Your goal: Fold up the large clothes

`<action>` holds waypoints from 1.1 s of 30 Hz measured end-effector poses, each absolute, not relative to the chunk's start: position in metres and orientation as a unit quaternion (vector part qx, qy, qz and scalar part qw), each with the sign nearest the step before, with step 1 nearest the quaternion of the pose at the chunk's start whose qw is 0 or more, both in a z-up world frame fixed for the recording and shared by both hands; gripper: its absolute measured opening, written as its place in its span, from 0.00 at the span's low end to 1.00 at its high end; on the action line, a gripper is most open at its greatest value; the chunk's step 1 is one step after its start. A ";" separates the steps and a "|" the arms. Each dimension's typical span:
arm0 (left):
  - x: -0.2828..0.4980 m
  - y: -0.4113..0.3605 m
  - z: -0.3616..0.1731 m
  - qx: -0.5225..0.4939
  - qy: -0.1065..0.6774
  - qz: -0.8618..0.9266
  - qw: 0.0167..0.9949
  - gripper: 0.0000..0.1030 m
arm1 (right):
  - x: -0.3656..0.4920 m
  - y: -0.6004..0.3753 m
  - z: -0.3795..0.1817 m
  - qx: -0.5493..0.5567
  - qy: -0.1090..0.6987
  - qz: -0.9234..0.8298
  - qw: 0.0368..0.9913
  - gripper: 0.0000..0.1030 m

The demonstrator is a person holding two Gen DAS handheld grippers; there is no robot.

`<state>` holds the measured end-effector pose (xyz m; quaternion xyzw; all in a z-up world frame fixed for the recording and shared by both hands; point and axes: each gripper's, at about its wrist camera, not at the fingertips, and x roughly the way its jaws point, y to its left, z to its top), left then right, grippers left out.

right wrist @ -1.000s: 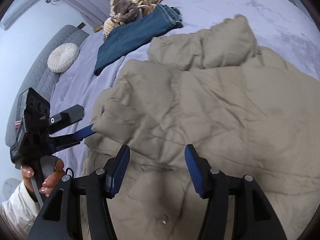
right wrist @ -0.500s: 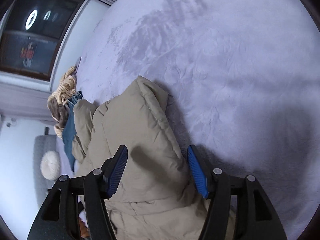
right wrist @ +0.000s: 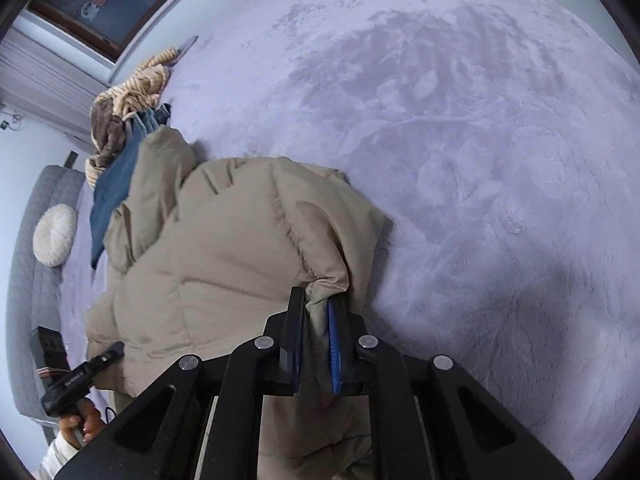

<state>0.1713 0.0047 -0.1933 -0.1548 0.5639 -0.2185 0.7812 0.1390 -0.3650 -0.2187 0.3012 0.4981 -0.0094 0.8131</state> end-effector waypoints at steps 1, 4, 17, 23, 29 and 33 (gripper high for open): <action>0.171 0.001 -0.194 -0.143 0.563 -0.217 0.784 0.09 | 0.141 -0.366 -0.224 0.291 0.503 -0.014 0.814 0.11; 0.170 -0.003 -0.190 -0.125 0.562 -0.202 0.792 0.14 | 0.143 -0.369 -0.231 0.275 0.508 -0.026 0.816 0.12; 0.162 0.057 -0.134 -0.090 0.512 -0.138 0.843 0.28 | 0.104 -0.391 -0.185 0.286 0.469 -0.090 0.831 0.16; 0.173 0.013 -0.129 -0.049 0.499 -0.195 0.843 0.28 | 0.090 -0.370 -0.160 0.286 0.459 -0.033 0.840 0.15; 0.176 -0.002 -0.179 -0.015 0.533 -0.161 0.831 0.28 | 0.083 -0.324 -0.184 0.171 0.529 -0.027 0.831 0.13; 0.172 -0.003 -0.190 -0.024 0.528 -0.158 0.834 0.28 | 0.083 -0.323 -0.215 0.129 0.535 -0.035 0.834 0.08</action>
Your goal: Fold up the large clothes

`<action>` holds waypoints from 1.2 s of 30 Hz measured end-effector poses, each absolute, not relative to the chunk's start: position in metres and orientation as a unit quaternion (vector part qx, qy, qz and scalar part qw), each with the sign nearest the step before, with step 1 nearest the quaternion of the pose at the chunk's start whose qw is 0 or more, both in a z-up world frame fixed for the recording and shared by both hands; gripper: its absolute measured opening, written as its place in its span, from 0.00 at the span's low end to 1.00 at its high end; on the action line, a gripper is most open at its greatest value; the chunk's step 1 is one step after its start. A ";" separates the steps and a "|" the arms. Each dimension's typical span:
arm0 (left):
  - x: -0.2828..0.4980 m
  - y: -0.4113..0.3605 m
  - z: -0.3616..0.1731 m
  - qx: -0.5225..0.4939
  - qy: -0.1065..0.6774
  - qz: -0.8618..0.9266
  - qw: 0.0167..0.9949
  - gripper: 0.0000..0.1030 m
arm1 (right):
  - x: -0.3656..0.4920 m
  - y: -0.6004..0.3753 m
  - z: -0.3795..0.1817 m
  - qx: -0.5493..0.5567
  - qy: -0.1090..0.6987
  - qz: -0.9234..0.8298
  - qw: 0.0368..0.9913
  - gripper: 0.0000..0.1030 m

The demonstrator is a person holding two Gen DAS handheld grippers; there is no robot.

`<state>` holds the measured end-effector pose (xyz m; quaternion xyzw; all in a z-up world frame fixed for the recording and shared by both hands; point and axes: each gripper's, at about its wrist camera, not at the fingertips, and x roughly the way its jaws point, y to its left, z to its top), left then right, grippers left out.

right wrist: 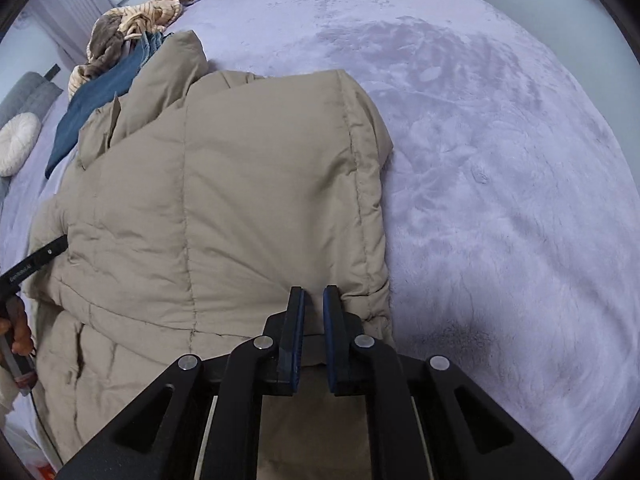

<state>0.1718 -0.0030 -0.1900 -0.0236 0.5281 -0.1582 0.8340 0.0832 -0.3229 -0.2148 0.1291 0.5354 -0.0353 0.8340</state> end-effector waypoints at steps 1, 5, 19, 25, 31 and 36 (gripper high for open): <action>0.172 -0.004 -0.191 -0.020 0.527 -0.156 0.835 0.28 | 0.085 -0.324 -0.220 0.130 0.533 -0.034 0.835 0.08; 0.170 -0.004 -0.184 -0.015 0.529 -0.144 0.836 0.28 | 0.087 -0.327 -0.222 0.146 0.526 -0.042 0.837 0.08; 0.107 0.012 -0.146 -0.018 0.562 -0.103 0.821 0.28 | 0.041 -0.328 -0.173 0.189 0.541 -0.040 0.818 0.13; 0.077 0.003 -0.133 -0.009 0.577 -0.099 0.810 0.28 | 0.016 -0.321 -0.170 0.211 0.557 -0.040 0.802 0.13; 0.047 0.001 -0.108 -0.016 0.567 -0.081 0.820 0.91 | -0.007 -0.319 -0.160 0.231 0.567 -0.034 0.790 0.17; 0.027 -0.003 -0.099 -0.011 0.583 -0.068 0.809 0.91 | -0.024 -0.319 -0.149 0.240 0.567 -0.031 0.787 0.38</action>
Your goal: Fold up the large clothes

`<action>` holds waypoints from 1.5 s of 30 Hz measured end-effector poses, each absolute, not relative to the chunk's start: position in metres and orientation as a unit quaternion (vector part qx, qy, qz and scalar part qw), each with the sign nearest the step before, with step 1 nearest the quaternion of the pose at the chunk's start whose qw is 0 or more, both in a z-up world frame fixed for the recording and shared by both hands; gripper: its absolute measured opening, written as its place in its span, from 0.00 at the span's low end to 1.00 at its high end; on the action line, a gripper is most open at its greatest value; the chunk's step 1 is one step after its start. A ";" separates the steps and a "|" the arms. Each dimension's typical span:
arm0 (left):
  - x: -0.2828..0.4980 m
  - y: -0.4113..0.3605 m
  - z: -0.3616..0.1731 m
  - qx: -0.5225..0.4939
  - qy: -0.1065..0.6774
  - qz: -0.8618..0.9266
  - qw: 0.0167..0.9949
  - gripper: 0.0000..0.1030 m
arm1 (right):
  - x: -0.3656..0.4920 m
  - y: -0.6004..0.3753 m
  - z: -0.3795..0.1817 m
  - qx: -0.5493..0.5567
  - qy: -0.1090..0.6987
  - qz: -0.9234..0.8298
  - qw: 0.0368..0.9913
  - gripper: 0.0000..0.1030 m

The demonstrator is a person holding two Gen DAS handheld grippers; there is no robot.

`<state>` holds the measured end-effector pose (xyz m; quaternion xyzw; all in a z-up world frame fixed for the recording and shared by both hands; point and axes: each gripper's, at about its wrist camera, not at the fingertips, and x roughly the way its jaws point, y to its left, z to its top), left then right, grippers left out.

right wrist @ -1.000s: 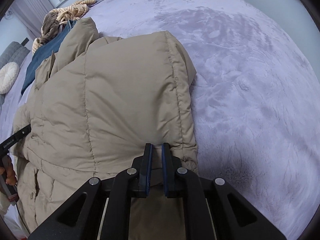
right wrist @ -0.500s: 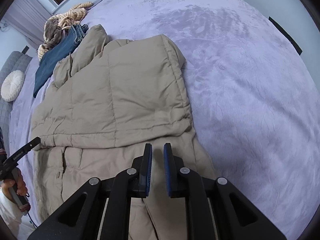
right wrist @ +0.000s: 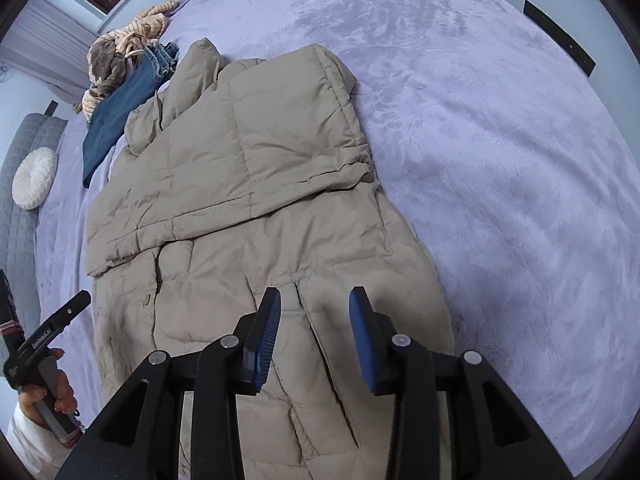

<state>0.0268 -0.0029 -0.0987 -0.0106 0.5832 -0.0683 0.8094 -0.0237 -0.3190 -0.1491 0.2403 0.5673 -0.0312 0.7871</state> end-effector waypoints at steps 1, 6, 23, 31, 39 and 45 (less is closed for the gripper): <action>0.023 -0.004 -0.097 -0.007 0.585 -0.065 0.809 0.91 | -0.026 -0.319 -0.147 0.242 0.568 -0.030 0.786 0.38; 0.005 -0.012 -0.089 -0.001 0.596 -0.055 0.801 1.00 | -0.036 -0.320 -0.139 0.248 0.567 -0.020 0.785 0.55; -0.036 -0.070 -0.097 0.065 0.635 -0.113 0.761 1.00 | -0.094 -0.333 -0.130 0.294 0.521 -0.030 0.801 0.79; -0.065 -0.038 -0.090 0.048 0.625 -0.132 0.768 1.00 | -0.125 -0.321 -0.132 0.312 0.504 -0.052 0.804 0.89; -0.103 0.037 -0.089 0.013 0.616 -0.095 0.782 1.00 | -0.161 -0.305 -0.143 0.364 0.493 -0.065 0.788 1.00; -0.128 0.083 -0.102 -0.022 0.626 -0.078 0.776 1.00 | -0.190 -0.301 -0.160 0.428 0.475 -0.065 0.766 1.00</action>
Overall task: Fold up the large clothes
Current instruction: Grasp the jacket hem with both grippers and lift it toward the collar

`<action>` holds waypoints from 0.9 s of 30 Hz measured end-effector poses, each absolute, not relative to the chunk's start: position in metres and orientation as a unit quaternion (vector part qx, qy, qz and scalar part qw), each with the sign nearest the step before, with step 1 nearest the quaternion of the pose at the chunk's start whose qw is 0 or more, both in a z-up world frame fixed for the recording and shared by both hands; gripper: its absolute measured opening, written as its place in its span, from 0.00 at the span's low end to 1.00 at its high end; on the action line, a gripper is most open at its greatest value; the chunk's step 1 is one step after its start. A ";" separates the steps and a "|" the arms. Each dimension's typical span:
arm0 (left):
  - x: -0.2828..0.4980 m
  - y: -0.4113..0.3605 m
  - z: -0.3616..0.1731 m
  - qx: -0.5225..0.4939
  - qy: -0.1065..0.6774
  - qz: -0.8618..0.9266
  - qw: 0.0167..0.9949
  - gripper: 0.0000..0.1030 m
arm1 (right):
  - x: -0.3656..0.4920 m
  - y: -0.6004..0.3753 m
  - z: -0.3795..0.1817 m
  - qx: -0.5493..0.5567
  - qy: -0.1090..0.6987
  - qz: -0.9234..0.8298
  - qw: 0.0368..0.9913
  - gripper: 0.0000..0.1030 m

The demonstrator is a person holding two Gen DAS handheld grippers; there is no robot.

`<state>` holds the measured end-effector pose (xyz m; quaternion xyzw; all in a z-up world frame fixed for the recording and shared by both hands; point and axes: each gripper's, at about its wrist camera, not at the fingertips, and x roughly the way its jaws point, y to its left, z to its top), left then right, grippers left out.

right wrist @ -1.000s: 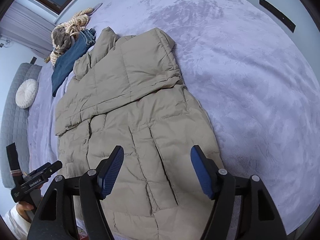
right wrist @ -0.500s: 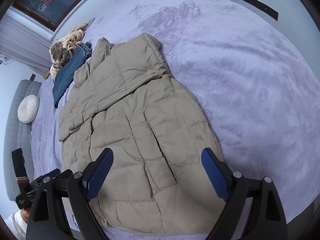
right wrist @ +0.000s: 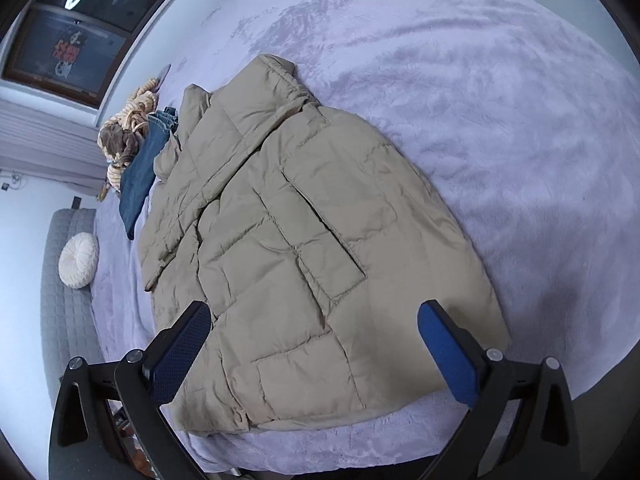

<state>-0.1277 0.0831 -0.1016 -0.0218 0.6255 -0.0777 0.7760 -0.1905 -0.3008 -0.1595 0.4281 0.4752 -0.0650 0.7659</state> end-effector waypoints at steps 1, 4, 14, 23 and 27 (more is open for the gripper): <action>-0.131 0.089 -0.104 -0.030 0.628 -0.071 0.774 1.00 | -0.194 -0.304 -0.164 0.441 0.478 -0.064 0.757 1.00; -0.141 0.108 -0.114 -0.059 0.635 -0.055 0.768 1.00 | -0.212 -0.310 -0.178 0.481 0.479 -0.070 0.731 1.00; -0.169 0.157 -0.142 -0.197 0.656 -0.091 0.723 1.00 | -0.250 -0.325 -0.220 0.586 0.451 -0.086 0.668 1.00; -0.192 0.177 -0.176 -0.269 0.687 -0.111 0.666 1.00 | -0.252 -0.315 -0.239 0.621 0.449 -0.077 0.638 1.00; -0.186 0.168 -0.187 -0.280 0.680 -0.119 0.667 1.00 | -0.249 -0.308 -0.245 0.616 0.461 -0.075 0.634 1.00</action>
